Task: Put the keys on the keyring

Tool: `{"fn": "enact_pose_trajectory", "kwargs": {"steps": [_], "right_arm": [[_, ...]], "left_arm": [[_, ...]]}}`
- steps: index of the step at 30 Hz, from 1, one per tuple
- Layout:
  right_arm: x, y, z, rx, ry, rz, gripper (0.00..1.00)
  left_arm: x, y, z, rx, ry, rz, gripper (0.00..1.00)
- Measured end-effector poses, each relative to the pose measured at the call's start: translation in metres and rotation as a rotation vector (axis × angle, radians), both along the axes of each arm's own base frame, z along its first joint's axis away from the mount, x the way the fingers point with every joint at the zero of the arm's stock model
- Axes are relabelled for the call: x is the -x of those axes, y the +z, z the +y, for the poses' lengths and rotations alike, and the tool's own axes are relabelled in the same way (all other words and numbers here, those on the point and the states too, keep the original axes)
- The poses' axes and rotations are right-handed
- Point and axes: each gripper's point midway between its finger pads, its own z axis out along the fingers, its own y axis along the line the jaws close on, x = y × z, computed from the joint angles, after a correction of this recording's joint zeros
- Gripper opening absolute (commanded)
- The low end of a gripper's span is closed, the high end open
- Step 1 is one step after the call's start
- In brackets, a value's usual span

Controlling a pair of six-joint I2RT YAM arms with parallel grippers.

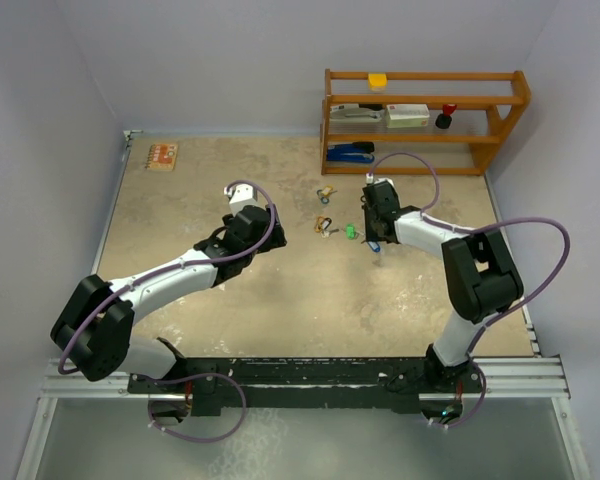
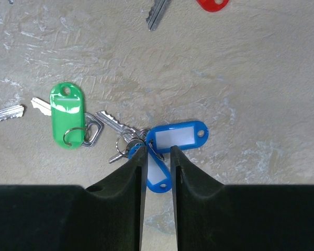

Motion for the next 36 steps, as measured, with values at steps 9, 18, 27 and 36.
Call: {"fn": "enact_pose_trajectory", "kwargs": {"steps": [9, 18, 27, 36], "right_arm": [[-0.001, -0.003, 0.002, -0.011, 0.007, 0.006, 0.17], [-0.001, -0.003, 0.0, -0.008, 0.002, 0.005, 0.0], [-0.003, 0.034, -0.009, 0.007, -0.026, -0.08, 0.0], [-0.001, 0.104, -0.01, -0.049, -0.014, -0.242, 0.0]], "left_arm": [[0.0, 0.0, 0.0, 0.0, 0.0, 0.001, 0.74], [0.0, -0.001, 0.0, -0.001, 0.0, 0.001, 0.74], [0.0, -0.001, 0.0, -0.001, 0.001, 0.002, 0.74], [-0.001, -0.001, 0.002, -0.009, 0.013, -0.003, 0.73]]}}
